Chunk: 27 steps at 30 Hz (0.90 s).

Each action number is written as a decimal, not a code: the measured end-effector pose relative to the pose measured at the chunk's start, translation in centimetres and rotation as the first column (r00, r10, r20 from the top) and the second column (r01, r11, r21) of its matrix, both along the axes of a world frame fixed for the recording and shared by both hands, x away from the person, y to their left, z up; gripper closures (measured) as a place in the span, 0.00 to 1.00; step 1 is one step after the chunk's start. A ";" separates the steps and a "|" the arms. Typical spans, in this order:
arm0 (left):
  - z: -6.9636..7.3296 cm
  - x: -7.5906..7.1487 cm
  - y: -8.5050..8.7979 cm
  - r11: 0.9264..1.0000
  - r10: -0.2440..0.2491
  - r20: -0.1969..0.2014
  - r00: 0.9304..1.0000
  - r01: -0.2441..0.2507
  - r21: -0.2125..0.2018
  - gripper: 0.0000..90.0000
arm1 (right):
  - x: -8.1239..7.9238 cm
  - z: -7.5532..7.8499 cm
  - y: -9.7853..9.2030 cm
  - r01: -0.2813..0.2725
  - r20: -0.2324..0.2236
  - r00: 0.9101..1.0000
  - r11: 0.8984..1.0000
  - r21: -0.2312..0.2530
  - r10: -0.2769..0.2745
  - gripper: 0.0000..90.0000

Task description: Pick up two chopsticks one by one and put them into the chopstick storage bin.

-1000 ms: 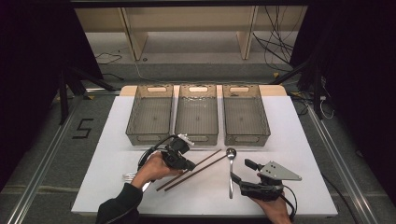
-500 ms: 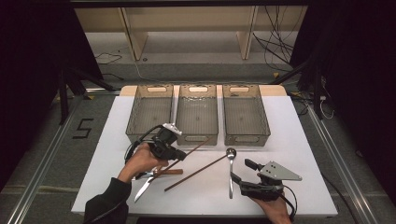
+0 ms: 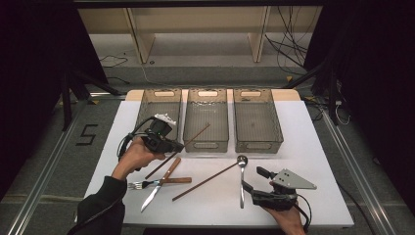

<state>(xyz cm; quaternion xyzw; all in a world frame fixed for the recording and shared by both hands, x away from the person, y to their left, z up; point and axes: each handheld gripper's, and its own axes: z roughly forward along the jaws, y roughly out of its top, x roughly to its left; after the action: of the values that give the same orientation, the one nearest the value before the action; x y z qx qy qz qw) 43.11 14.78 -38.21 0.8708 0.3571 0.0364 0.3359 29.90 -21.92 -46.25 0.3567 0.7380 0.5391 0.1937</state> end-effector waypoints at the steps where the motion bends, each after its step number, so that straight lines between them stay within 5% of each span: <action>1: 0.1 0.1 0.2 1.000 0.001 0.005 1.000 -0.001 0.001 0.95 | 0.0 0.0 0.0 0.000 0.000 1.000 1.000 0.000 0.000 0.31; 15: 2.7 2.4 2.2 0.996 0.094 0.067 0.993 -0.093 -0.020 0.94 | 0.0 0.0 0.0 -0.001 -0.003 1.000 1.000 0.004 0.001 0.31; 27: 4.4 6.0 4.5 0.975 0.221 0.122 0.968 -0.224 0.010 0.94 | 0.0 0.0 -0.1 -0.002 -0.004 1.000 1.000 0.006 0.002 0.31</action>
<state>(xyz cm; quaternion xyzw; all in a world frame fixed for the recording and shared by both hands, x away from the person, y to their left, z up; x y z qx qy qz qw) 49.09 19.25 -33.84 0.8253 0.4314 0.1302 0.3404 29.94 -21.99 -46.26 0.3576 0.7372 0.5406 0.1908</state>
